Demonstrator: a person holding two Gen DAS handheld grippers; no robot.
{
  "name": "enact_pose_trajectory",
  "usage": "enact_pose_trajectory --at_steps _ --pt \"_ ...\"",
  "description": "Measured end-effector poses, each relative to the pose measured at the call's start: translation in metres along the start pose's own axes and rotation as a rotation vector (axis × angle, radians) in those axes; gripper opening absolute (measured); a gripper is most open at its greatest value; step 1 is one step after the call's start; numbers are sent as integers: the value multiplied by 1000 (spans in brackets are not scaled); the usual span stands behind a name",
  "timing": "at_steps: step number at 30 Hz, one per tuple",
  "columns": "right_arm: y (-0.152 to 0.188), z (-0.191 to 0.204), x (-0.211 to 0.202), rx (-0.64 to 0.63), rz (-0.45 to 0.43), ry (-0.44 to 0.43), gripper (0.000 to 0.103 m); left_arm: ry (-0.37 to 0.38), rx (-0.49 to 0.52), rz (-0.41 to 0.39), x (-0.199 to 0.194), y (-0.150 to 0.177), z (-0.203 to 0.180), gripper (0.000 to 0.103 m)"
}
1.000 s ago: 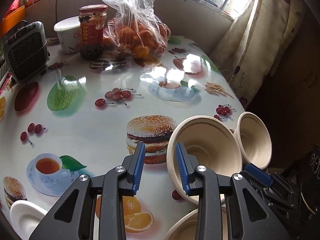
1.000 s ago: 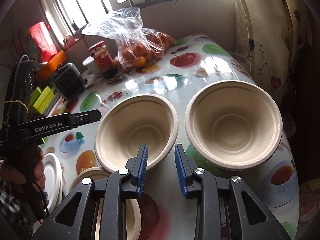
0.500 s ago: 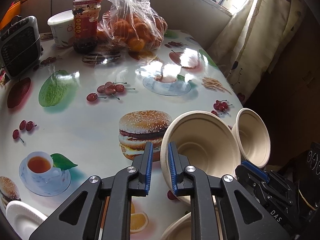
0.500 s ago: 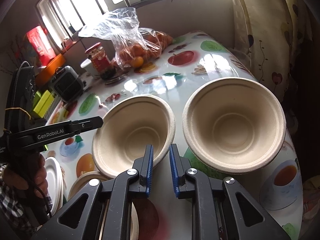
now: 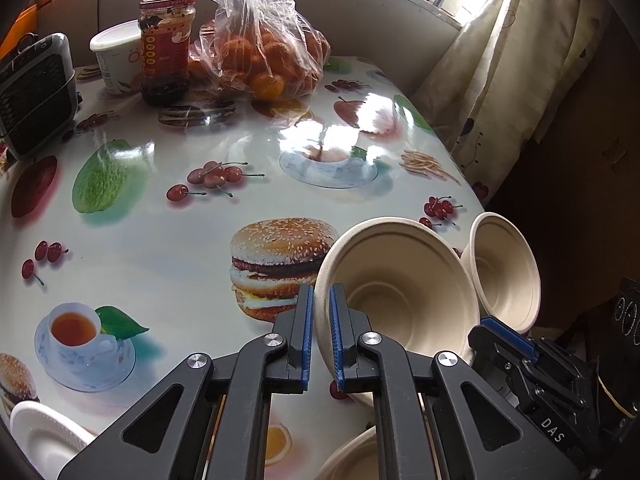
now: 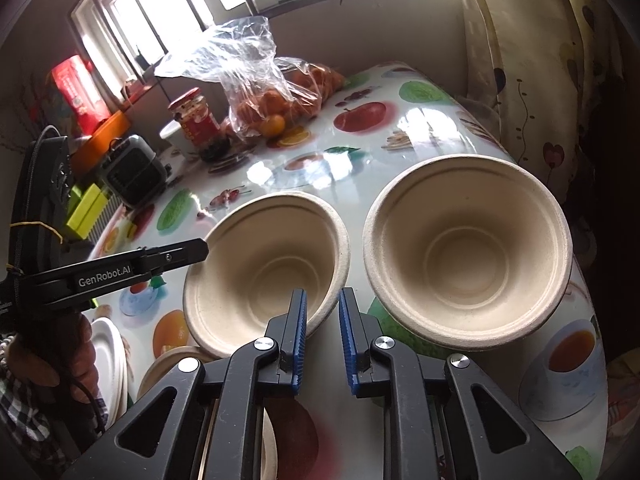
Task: Organize plates and bowls
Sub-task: 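Close the left tool on a beige bowl rim while the right tool grips another bowl rim, then lift and carry both held bowls toward another beige bowl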
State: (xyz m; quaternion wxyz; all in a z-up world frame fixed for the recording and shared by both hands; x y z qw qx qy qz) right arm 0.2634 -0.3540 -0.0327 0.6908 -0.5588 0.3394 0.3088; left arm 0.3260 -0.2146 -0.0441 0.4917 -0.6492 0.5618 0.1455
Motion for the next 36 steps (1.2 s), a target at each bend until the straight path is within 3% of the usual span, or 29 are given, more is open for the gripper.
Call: enact_pose_trajectory --at_steps 19,36 --pt "-5 0 -5 16 -21 -7 16 5 7 -24 -8 -2 -3 7" --pt "-9 11 -44 7 -98 -33 16 31 29 -85 -48 2 -16 7"
Point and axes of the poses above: each gripper's, at about its wrist camera, not at the fingertips, and x roughly the way its jaws point, z to its left, y to its underside, the point moved 8 cm from there along x, roughly the way its jaws point, and after that the axes turned 12 degrees about y, right-handed, at the moved point
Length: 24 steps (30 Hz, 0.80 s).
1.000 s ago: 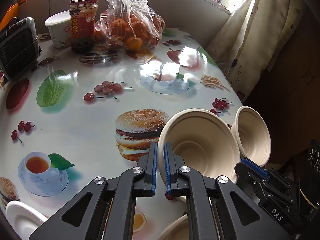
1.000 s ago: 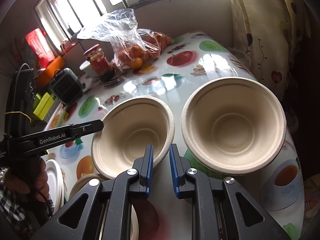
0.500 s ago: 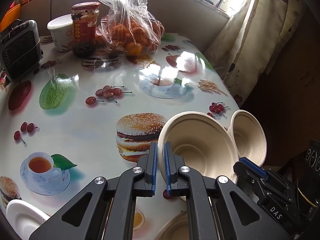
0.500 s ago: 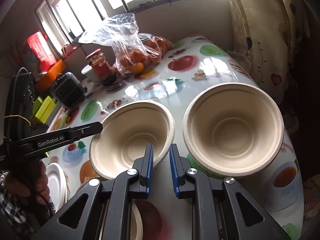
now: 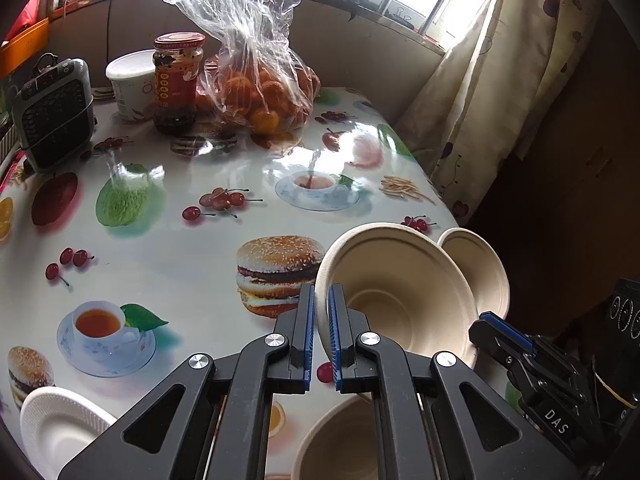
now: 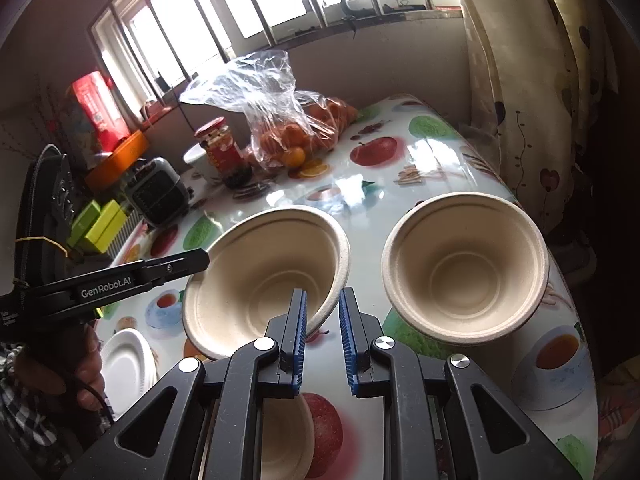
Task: Organize plates and bowls
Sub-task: 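Lift and carry both held bowls toward another beige bowl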
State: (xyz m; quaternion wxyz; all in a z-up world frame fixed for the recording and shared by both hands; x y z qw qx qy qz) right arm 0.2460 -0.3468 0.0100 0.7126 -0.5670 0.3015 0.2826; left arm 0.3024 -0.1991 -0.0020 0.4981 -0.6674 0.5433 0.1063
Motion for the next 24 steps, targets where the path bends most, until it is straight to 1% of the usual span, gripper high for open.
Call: enact_pose_trajectory --at_steps 6,12,24 --pt "2 6 -17 -7 -26 -5 16 9 14 -23 -18 5 -7 7" --pt "12 13 -34 -16 -42 -14 16 19 18 -39 -34 16 -11 7" --pt "41 17 -53 -8 -46 -9 16 24 32 -36 -50 45 -14 7"
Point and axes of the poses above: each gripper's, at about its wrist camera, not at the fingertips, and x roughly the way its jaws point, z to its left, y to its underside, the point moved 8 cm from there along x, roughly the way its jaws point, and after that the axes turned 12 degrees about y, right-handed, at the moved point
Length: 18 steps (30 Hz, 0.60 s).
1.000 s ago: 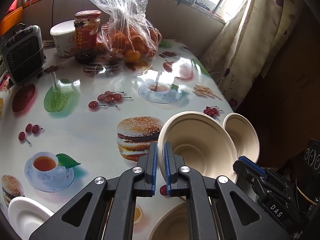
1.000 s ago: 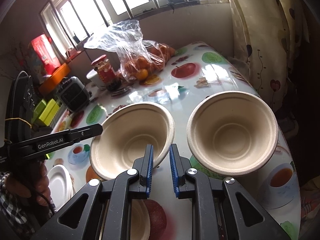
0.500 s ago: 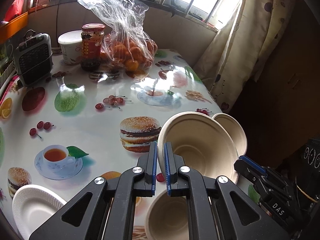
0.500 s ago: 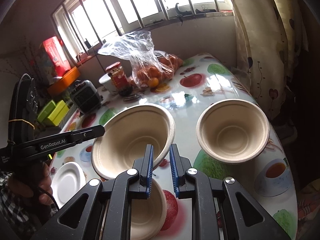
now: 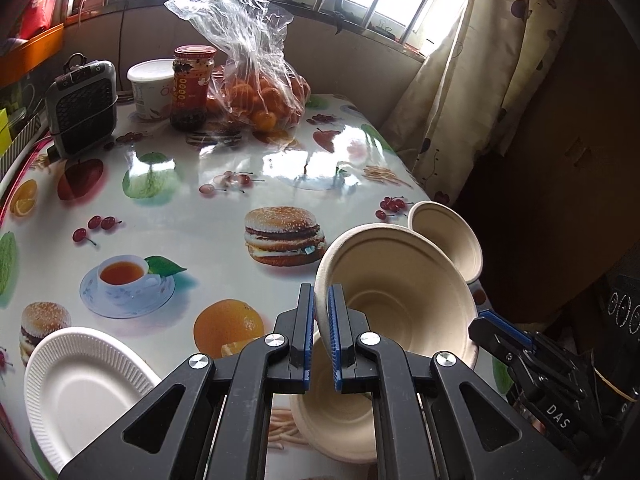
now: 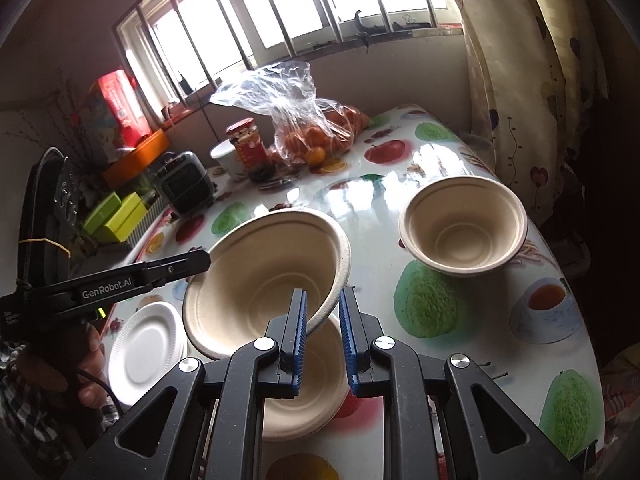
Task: Organize plates and bowls
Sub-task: 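Lift and carry both held bowls toward another beige bowl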
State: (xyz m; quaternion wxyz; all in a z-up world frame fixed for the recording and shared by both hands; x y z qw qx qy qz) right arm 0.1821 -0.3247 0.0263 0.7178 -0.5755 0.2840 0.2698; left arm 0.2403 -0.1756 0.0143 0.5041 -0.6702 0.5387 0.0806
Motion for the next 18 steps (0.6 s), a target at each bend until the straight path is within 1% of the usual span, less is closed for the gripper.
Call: enact_pose_trajectory --at_steps 18 --pt "39 2 -5 11 33 8 16 -16 1 31 -3 36 3 7"
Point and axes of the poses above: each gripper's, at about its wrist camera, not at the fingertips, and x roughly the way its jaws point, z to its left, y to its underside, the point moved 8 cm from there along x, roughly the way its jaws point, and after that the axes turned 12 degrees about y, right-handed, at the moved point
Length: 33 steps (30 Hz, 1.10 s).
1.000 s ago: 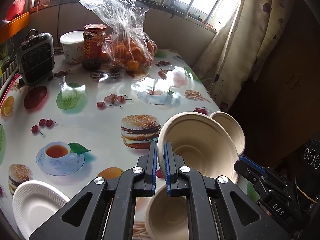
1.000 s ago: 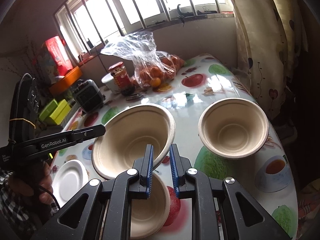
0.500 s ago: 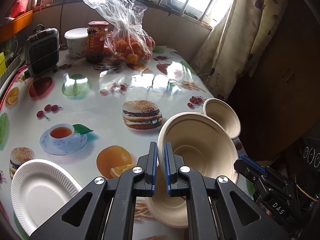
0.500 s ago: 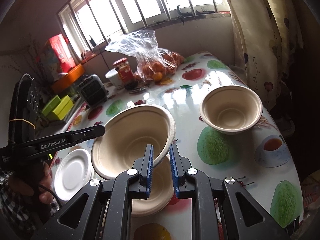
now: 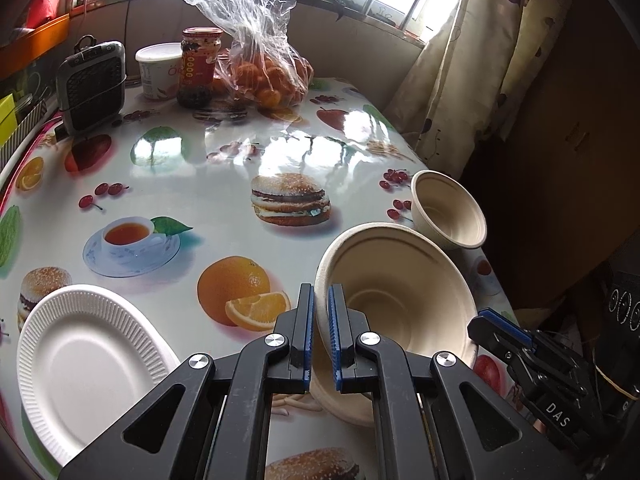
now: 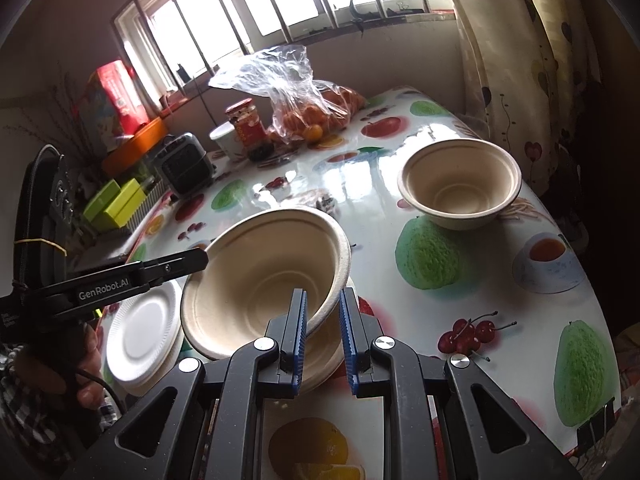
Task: Organize plates and bowls
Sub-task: 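Lift and carry both held bowls toward another beige bowl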
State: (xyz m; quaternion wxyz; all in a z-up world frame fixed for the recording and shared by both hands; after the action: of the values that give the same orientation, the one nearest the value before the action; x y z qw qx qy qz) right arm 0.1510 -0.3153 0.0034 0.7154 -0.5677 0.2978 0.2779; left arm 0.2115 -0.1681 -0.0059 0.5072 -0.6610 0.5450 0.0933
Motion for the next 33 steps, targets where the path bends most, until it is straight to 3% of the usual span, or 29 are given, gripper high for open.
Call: enact_pose_trajectory --at_steps 33 --pt "24 -4 18 1 56 11 16 -18 -39 55 16 25 13 7"
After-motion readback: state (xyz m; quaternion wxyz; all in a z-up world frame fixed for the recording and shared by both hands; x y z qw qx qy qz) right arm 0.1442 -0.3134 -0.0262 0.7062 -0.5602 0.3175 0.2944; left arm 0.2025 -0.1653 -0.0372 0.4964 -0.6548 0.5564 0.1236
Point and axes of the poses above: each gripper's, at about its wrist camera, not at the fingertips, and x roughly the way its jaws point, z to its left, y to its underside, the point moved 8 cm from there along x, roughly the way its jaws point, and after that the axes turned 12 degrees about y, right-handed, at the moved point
